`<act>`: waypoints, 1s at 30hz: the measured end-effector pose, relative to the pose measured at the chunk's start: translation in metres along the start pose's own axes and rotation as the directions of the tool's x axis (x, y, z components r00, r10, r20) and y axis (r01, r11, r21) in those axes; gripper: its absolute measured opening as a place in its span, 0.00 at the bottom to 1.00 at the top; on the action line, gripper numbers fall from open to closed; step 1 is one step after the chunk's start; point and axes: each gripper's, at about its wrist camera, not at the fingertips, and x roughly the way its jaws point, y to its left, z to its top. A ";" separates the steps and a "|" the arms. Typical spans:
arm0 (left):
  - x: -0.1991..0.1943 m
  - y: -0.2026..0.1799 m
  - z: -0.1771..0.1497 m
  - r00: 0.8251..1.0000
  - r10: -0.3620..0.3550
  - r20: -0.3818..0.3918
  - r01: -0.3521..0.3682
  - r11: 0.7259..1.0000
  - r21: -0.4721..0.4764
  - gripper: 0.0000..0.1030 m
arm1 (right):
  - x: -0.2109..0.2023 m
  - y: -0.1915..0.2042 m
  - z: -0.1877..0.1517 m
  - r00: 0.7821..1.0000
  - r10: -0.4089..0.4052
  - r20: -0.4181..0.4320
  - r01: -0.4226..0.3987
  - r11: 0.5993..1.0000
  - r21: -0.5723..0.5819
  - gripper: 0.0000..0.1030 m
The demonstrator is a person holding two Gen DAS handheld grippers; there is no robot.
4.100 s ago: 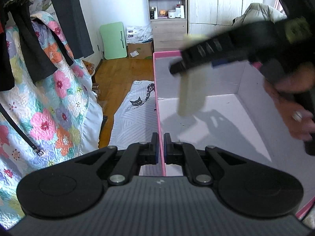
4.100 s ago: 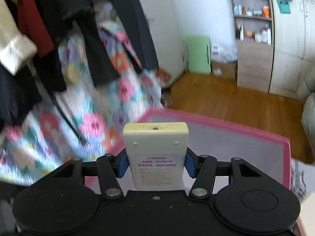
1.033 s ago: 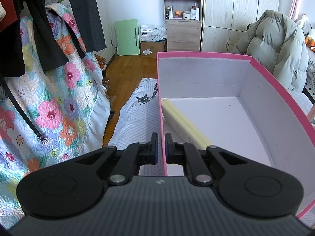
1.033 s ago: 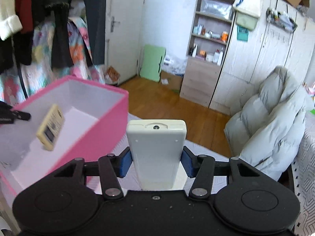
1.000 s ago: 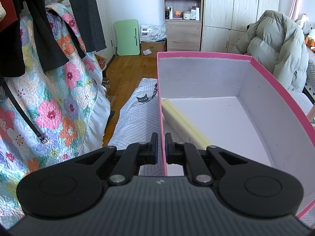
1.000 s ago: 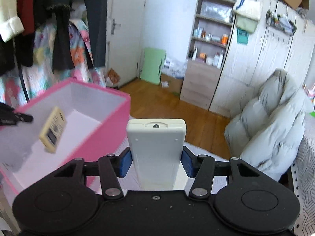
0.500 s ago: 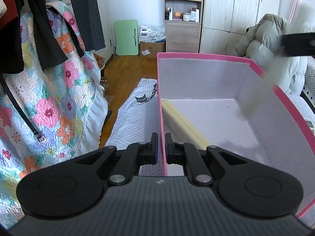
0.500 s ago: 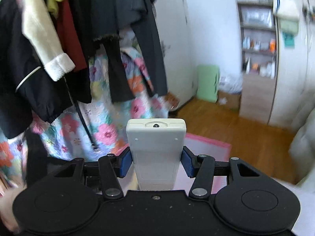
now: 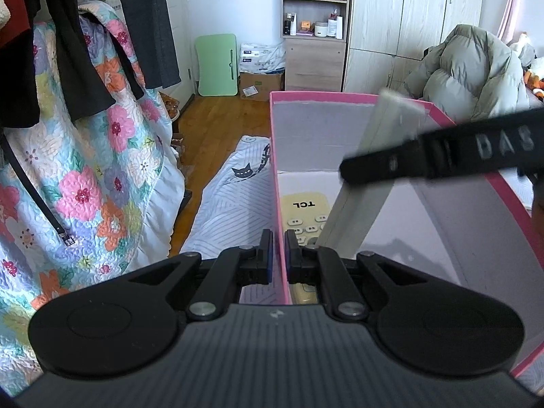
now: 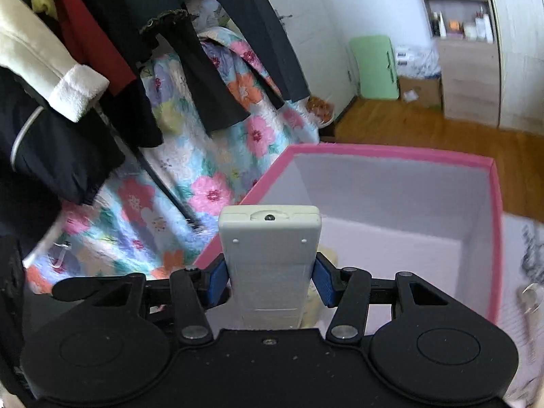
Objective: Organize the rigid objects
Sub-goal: 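Lower the cream remote into the box beside the TCL remote, open right gripper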
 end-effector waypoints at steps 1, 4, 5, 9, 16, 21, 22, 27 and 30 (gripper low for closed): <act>0.000 0.000 0.000 1.000 0.001 0.000 -0.001 1.000 0.000 0.06 | -0.002 0.003 0.005 0.999 -0.030 0.034 0.032 0.999 -0.040 0.56; 0.000 0.001 0.000 1.000 0.000 0.000 0.000 1.000 -0.003 0.06 | -0.004 0.006 0.016 0.987 -0.116 0.108 0.128 0.985 -0.117 0.56; 0.000 0.001 0.000 1.000 0.000 0.000 0.000 1.000 -0.004 0.06 | -0.002 0.005 0.018 0.984 -0.133 0.116 0.148 0.980 -0.134 0.56; 0.000 0.001 0.000 1.000 0.004 -0.001 -0.004 1.000 -0.006 0.07 | 0.017 -0.002 0.015 0.980 -0.200 0.007 0.199 0.970 -0.139 0.56; -0.002 0.001 0.000 1.000 0.003 0.008 -0.002 1.000 -0.008 0.07 | 0.003 0.011 -0.011 0.960 -0.247 -0.134 0.197 0.930 -0.310 0.56; -0.003 -0.001 -0.001 1.000 0.015 0.022 -0.015 1.000 -0.001 0.07 | 0.010 0.016 -0.022 0.940 -0.293 -0.173 0.205 0.894 -0.398 0.56; -0.002 -0.002 -0.001 1.000 0.016 0.022 -0.016 1.000 -0.001 0.07 | 0.015 0.017 -0.023 0.935 -0.309 -0.174 0.215 0.885 -0.413 0.56; -0.003 -0.004 -0.001 1.000 0.018 0.024 -0.018 1.000 0.004 0.06 | 0.032 0.017 -0.011 0.906 -0.367 -0.212 0.248 0.864 -0.439 0.56; -0.004 -0.004 -0.002 0.999 0.014 0.038 -0.014 1.000 0.004 0.06 | 0.044 0.014 -0.008 0.897 -0.344 -0.278 0.211 0.885 -0.415 0.57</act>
